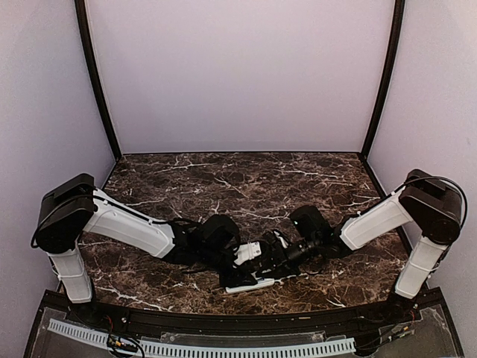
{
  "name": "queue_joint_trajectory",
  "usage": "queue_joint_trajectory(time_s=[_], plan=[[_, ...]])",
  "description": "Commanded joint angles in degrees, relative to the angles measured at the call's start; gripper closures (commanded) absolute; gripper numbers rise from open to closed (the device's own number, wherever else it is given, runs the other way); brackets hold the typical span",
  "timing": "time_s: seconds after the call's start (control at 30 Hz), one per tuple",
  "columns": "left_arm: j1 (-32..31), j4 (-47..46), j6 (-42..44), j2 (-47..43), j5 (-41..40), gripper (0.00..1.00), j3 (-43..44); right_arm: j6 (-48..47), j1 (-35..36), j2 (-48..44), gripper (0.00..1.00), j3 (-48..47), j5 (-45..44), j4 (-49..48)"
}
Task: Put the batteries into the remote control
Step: Load the battery cover onto the remote control without the battery cover.
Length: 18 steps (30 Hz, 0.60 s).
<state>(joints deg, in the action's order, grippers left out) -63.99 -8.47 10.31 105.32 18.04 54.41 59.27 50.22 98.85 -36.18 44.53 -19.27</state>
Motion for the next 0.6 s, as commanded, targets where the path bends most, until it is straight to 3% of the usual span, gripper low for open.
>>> queue_joint_trajectory(time_s=[0.0, 0.1, 0.5, 0.57], plan=[[-0.37, 1.47, 0.28, 0.06, -0.68, 0.65, 1.11, 0.32, 0.67, 0.89, 1.00, 0.72, -1.91, -0.33], [-0.35, 1.72, 0.53, -0.02, -0.30, 0.73, 1.13, 0.26, 0.67, 0.68, 1.00, 0.93, -1.91, -0.33], [-0.60, 3.66, 2.35, -0.35, 1.83, 0.83, -0.08, 0.17, 0.67, -0.55, 1.00, 0.98, -2.34, 0.73], [-0.80, 4.13, 2.93, -0.45, 1.83, 0.86, -0.25, 0.06, 0.67, -0.86, 0.97, 0.91, -2.34, 1.10]])
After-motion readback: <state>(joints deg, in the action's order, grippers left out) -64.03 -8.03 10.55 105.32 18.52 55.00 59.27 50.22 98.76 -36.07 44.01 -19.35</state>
